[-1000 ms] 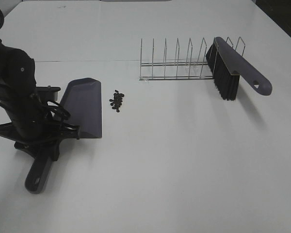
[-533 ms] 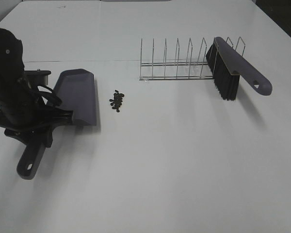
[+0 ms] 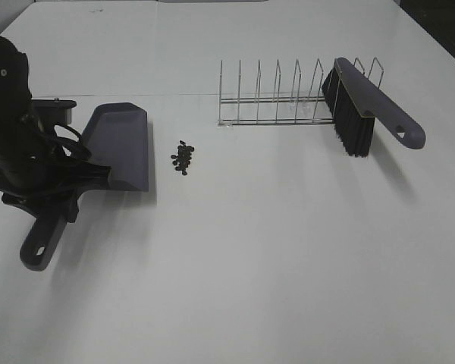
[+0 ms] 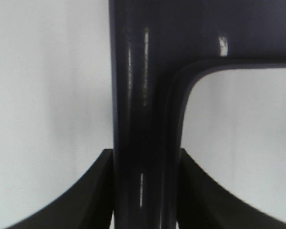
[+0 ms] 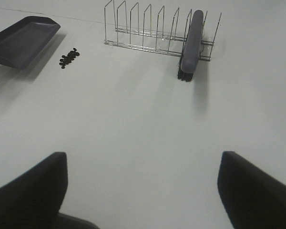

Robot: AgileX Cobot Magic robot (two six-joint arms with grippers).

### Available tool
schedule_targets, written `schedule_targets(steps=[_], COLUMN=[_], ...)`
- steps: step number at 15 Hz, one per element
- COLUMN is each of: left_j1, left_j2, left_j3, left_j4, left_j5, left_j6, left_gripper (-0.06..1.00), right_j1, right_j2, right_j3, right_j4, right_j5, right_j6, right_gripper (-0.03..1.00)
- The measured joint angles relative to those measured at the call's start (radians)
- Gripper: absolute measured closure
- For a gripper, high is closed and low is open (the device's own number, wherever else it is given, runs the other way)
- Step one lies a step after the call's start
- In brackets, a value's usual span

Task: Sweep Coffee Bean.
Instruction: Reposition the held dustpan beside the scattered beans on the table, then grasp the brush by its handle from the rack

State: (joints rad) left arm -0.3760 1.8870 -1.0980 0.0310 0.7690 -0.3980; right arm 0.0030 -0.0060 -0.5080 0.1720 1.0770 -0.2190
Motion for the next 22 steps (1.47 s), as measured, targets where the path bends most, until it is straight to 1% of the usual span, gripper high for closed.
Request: schedule_targets(steps=[3, 12, 14, 16, 18, 20, 22], left_j1=[0.000, 0.000, 0.000, 0.000, 0.000, 0.000, 0.000], left_j2=[0.000, 0.000, 0.000, 0.000, 0.000, 0.000, 0.000], left_j3=[0.000, 0.000, 0.000, 0.000, 0.000, 0.000, 0.000], left_j4=[0.010, 0.029, 0.029, 0.027, 0.012, -0.001, -0.017], left_j5=[-0.027, -0.045, -0.045, -0.040, -0.018, 0.013, 0.056], left_j6=[0.000, 0.001, 0.001, 0.001, 0.002, 0.002, 0.015], left_gripper=[0.62, 0.62, 0.62, 0.62, 0.62, 0.62, 0.62], right_j1=[0.000, 0.000, 0.000, 0.000, 0.000, 0.000, 0.000], right_j2=[0.000, 0.008, 0.057, 0.154, 0.256, 0.347, 0.461], right_j3=[0.000, 0.000, 0.000, 0.000, -0.011, -0.030, -0.066], right_j4=[0.000, 0.000, -0.003, -0.003, -0.003, 0.012, 0.054], right_j5=[0.000, 0.000, 0.000, -0.003, -0.040, -0.134, -0.218], right_j6=[0.000, 0.009, 0.016, 0.016, 0.016, 0.016, 0.016], right_gripper=[0.24, 0.24, 0.24, 0.25, 0.26, 0.26, 0.26])
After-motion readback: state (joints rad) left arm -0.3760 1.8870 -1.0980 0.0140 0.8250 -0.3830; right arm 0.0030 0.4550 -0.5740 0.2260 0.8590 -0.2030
